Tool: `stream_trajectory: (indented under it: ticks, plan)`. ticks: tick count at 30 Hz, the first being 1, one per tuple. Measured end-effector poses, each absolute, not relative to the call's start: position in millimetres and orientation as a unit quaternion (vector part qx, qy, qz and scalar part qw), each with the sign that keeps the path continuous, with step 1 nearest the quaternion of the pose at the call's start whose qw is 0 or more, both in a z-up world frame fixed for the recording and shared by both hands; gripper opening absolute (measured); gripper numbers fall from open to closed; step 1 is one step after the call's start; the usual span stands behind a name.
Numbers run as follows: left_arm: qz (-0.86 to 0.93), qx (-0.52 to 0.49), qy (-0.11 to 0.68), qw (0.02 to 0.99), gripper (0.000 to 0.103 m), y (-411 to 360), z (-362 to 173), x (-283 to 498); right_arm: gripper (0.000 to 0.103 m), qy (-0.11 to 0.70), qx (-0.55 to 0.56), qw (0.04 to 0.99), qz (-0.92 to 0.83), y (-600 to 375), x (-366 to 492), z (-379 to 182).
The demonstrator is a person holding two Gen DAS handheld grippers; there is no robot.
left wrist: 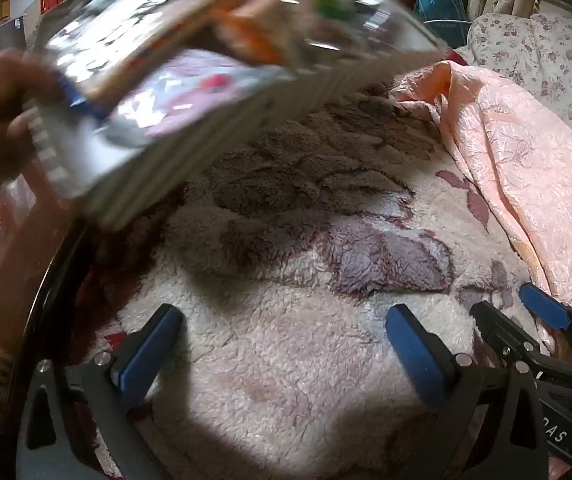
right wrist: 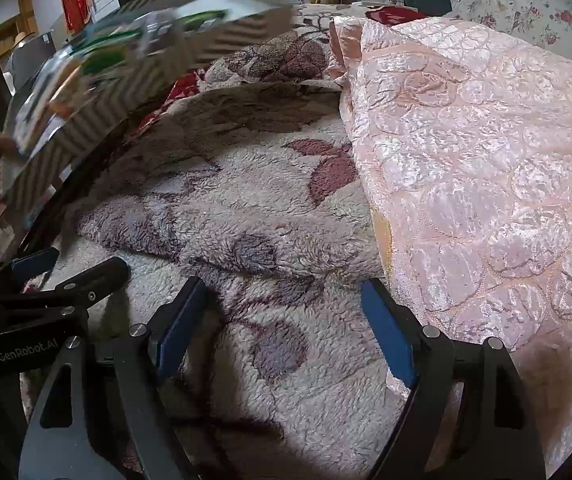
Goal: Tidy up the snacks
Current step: 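Tip the snacks out of the striped white box onto the blanket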
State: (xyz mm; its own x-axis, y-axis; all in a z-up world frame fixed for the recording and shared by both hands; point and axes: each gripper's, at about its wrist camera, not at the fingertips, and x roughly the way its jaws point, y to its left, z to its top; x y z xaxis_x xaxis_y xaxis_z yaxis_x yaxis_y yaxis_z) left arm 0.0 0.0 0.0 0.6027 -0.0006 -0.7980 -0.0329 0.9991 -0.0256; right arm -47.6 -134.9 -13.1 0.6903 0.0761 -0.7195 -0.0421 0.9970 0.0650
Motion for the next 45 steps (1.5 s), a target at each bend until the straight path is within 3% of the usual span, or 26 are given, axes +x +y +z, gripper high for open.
stream_trajectory:
  ticks: [45]
  plan:
    - [0.009, -0.017, 0.446, 0.895, 0.103, -4.9, 3.9, 0.3, 0.081, 0.393, 0.023, 0.919, 0.032, -135.3, -47.8, -13.5]
